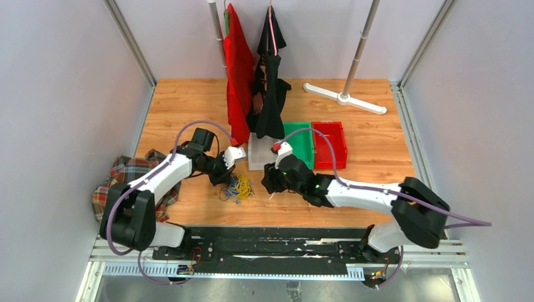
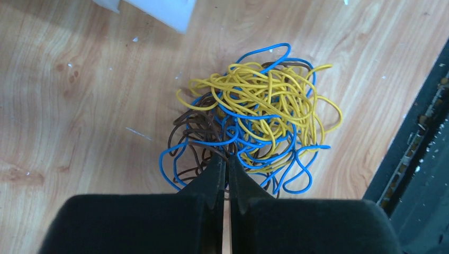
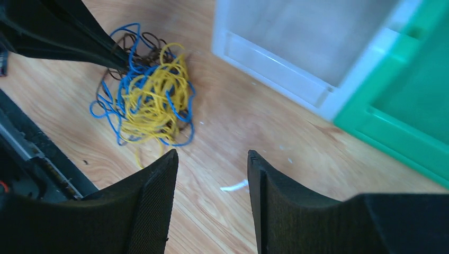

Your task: Untangle the cables

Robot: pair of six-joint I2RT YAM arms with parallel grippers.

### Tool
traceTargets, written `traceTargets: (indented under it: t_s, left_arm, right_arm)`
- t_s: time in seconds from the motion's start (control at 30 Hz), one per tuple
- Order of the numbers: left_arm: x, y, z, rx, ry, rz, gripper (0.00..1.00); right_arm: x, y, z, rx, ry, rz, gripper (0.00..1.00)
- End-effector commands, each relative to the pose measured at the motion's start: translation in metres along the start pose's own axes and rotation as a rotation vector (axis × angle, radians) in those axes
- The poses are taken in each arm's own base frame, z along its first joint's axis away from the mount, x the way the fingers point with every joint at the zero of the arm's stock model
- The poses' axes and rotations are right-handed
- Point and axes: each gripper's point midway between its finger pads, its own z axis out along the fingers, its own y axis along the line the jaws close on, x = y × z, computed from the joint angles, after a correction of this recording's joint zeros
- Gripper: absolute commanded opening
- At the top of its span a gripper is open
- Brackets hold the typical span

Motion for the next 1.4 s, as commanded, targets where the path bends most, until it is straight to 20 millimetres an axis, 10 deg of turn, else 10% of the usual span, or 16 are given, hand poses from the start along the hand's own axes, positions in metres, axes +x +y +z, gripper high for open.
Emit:
traceTargets:
  t_s: [0.0,0.47,0.83,0.93,1.1,1.37]
  left_arm:
    - [-0.017,-0.017,-0.019,0.046,-0.039,0.055,0.01]
    - [-0.065,-0.053,-0.065,0.109,-0.186,0.039,0.01]
    - [-0.082,-0.068,-0.076,0.178,-0.245,0.013,0.01]
    - [-0.078,-0.066,-0.077,0.162,-0.223,0.027,0.01]
    - [-0.052,-0.044,-0.077,0.024,-0.110,0.118,0.01]
    - [0.007,0.006,-0.062,-0.245,0.093,0.182,0.01]
  right_arm:
    - [-0.020,0.047,0.018,-0.140,-0.028,-0.037,0.51]
    - [-0.029,0.087,0.050,-0.268,-0.040,-0.073,0.58]
    - [0.004,0.074,0.066,-0.228,0.023,-0.050,0.52]
    - [0.018,0.064,0.073,-0.192,0.054,-0.048,0.43]
    - [0.027,0.057,0.074,-0.187,0.081,-0.032,0.02]
    - [-0.002,0.051,0.036,-0.216,-0.007,-0.011,0.01]
